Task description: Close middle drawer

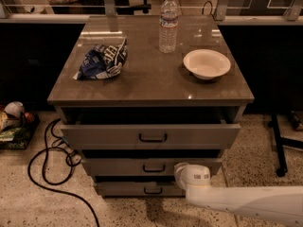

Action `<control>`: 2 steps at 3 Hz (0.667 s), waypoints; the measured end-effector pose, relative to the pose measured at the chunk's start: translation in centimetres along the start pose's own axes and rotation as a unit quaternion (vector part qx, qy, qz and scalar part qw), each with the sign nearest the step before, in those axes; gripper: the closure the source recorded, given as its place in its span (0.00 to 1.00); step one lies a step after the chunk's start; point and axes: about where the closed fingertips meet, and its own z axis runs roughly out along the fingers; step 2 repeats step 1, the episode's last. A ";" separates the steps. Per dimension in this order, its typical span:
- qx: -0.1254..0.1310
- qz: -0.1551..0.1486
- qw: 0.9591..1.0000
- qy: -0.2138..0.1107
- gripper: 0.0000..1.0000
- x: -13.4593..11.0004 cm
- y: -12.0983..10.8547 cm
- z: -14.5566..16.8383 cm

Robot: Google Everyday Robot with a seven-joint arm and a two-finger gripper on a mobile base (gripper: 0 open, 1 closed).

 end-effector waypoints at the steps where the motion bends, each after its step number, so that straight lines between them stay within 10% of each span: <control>1: 0.000 0.000 1.000 0.000 0.14 0.0 0.0 0.0; 2: 0.000 0.000 1.000 0.000 0.14 0.0 0.0 0.0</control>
Offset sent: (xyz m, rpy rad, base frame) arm 0.0000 0.0000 0.0000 0.0000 0.0000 0.0000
